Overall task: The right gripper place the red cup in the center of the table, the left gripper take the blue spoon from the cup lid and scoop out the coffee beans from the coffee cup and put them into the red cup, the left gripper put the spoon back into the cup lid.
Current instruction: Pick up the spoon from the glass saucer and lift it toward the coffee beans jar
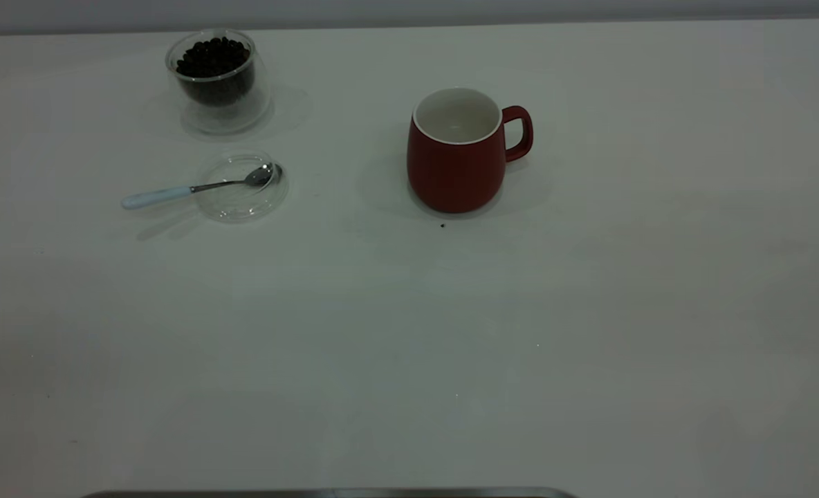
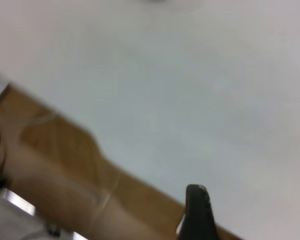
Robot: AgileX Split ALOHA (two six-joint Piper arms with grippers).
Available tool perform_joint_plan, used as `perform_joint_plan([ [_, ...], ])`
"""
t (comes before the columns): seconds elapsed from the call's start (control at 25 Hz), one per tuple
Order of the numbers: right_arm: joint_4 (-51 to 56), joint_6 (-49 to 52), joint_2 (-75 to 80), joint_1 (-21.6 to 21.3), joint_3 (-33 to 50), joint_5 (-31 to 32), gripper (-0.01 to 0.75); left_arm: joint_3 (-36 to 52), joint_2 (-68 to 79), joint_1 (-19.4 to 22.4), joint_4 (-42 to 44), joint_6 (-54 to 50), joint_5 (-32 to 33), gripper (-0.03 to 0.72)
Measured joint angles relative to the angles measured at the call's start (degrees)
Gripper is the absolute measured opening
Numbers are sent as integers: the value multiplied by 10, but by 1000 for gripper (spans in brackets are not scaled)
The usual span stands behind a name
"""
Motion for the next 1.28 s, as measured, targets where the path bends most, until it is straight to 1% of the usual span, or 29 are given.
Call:
perform_joint_plan([
  [0.12,0,13,-57,-53,24,-12,590,0,0,0,0,0,0,588],
  [0.24,1,15,-100,-94,55,-33,590,0,0,0,0,0,0,588],
  [0.36,0,18,-122,-121,65,-38,590,0,0,0,0,0,0,588],
  [0.52,-2,20,-139,-145,66,-40,590,0,0,0,0,0,0,588],
  [0.76,-19,32,-142,-155,67,-41,590,0,0,0,0,0,0,588],
  [1.28,-23,36,-142,-155,67,-41,590,0,0,0,0,0,0,588],
])
